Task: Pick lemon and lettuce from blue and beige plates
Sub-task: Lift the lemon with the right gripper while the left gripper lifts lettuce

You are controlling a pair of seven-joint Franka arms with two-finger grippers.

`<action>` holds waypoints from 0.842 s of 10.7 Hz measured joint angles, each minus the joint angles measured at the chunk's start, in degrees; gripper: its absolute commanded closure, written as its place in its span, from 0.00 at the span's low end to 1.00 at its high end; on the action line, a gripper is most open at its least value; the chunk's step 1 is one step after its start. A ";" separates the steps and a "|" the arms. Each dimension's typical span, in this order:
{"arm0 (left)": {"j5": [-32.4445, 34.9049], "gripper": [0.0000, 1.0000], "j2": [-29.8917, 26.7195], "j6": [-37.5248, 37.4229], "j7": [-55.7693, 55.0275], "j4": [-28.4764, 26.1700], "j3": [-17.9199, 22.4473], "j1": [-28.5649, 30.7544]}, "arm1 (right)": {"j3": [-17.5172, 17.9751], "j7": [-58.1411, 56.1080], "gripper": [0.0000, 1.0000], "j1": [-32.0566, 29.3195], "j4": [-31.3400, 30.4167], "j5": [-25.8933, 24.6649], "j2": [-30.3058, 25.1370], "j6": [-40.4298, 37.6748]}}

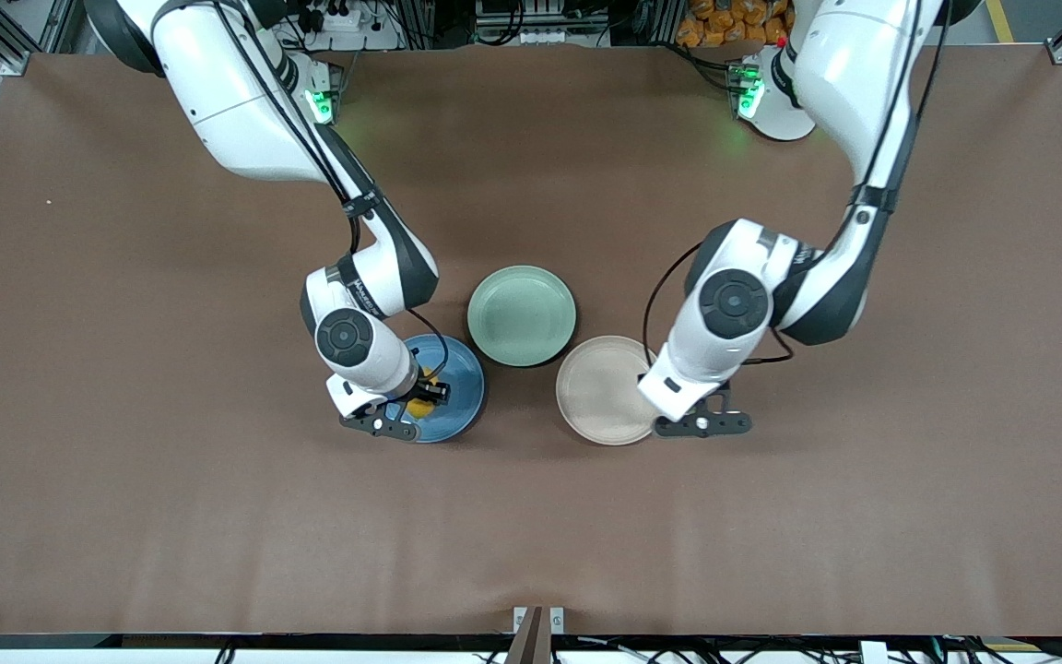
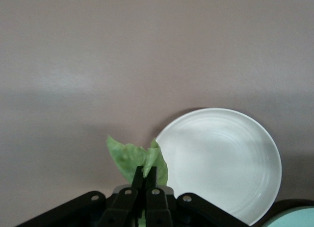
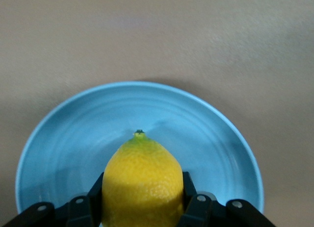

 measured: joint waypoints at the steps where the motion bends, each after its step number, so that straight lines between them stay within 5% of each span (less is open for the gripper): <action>1: 0.00 1.00 -0.59 -0.38 0.76 0.00 -0.01 0.82 | -0.20 0.04 0.64 -0.01 1.74 0.00 -0.20 -3.88; 9: 0.00 1.00 -2.88 -5.89 15.01 -0.01 -0.02 7.95 | -0.83 -6.98 0.64 -4.49 5.01 -0.28 -5.75 -16.68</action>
